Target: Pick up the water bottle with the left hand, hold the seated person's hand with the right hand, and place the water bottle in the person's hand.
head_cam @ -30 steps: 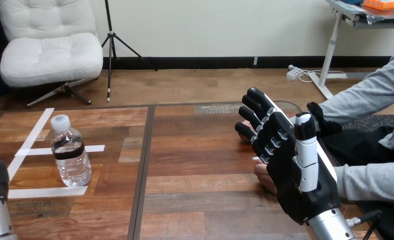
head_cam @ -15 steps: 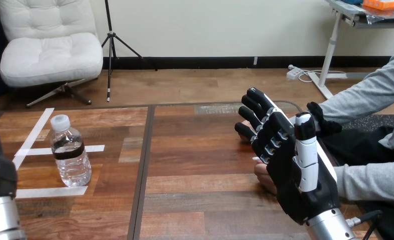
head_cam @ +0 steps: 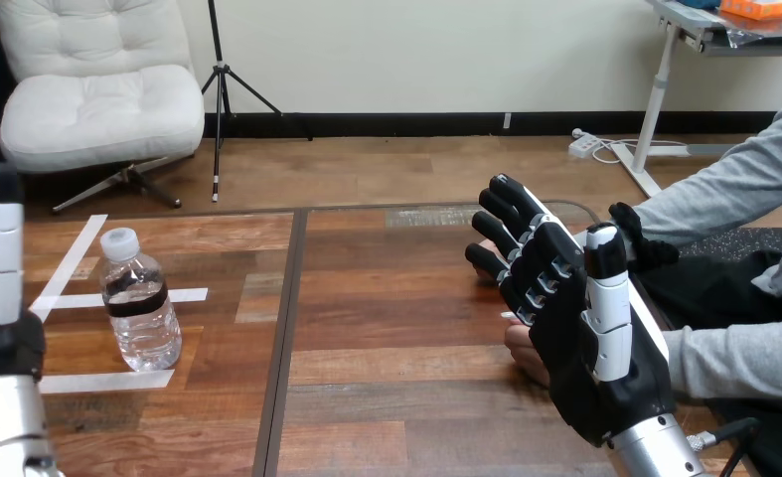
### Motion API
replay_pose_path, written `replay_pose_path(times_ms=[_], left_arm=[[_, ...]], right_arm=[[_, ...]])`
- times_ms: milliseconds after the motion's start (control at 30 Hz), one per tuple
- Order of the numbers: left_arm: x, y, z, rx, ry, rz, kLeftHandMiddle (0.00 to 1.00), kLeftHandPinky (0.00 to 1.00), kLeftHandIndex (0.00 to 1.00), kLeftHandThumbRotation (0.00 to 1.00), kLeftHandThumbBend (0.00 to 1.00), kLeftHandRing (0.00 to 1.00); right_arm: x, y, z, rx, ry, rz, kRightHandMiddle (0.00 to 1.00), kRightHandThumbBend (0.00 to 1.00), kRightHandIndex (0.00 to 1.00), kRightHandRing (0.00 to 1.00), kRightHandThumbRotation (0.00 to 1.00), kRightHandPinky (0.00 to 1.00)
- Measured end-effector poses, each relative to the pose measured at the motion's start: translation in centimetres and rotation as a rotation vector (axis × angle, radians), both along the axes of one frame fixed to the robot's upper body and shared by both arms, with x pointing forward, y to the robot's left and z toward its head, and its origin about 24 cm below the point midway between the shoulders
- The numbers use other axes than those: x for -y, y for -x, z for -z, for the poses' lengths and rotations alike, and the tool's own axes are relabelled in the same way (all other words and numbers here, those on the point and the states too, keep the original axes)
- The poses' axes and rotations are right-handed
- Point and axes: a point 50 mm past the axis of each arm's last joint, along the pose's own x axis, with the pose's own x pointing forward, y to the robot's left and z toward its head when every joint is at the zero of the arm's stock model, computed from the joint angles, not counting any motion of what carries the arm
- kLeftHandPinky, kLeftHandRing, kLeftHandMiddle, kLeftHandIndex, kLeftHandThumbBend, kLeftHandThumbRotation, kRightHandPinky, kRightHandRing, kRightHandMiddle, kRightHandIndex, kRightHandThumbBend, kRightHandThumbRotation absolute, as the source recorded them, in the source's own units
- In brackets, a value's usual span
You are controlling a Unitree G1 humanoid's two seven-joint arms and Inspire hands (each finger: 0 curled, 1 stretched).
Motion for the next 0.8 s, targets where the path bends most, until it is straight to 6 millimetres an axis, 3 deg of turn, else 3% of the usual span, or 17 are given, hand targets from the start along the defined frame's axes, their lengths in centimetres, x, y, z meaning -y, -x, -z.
replay_pose_path(times_ms=[433, 633, 800], left_arm=[[-0.7, -2.1, 0.7, -0.064, -0.024, 0.016, 1.00, 1.00, 0.98, 0.73, 0.95, 1.00], [-0.8, -3.0, 1.1, -0.094, -0.016, 0.025, 1.00, 1.00, 0.99, 0.70, 0.92, 1.00], [-0.9, -3.8, 1.4, -0.120, -0.008, 0.029, 1.00, 1.00, 1.00, 0.61, 0.95, 1.00]], right_arm=[[0.0, 0.0, 0.0, 0.000, 0.000, 0.000, 0.95, 0.72, 0.93, 0.96, 1.00, 0.93], [0.0, 0.0, 0.0, 0.000, 0.000, 0.000, 0.95, 0.72, 0.93, 0.96, 1.00, 0.93], [0.0, 0.0, 0.0, 0.000, 0.000, 0.000, 0.95, 0.72, 0.93, 0.96, 1.00, 0.93]])
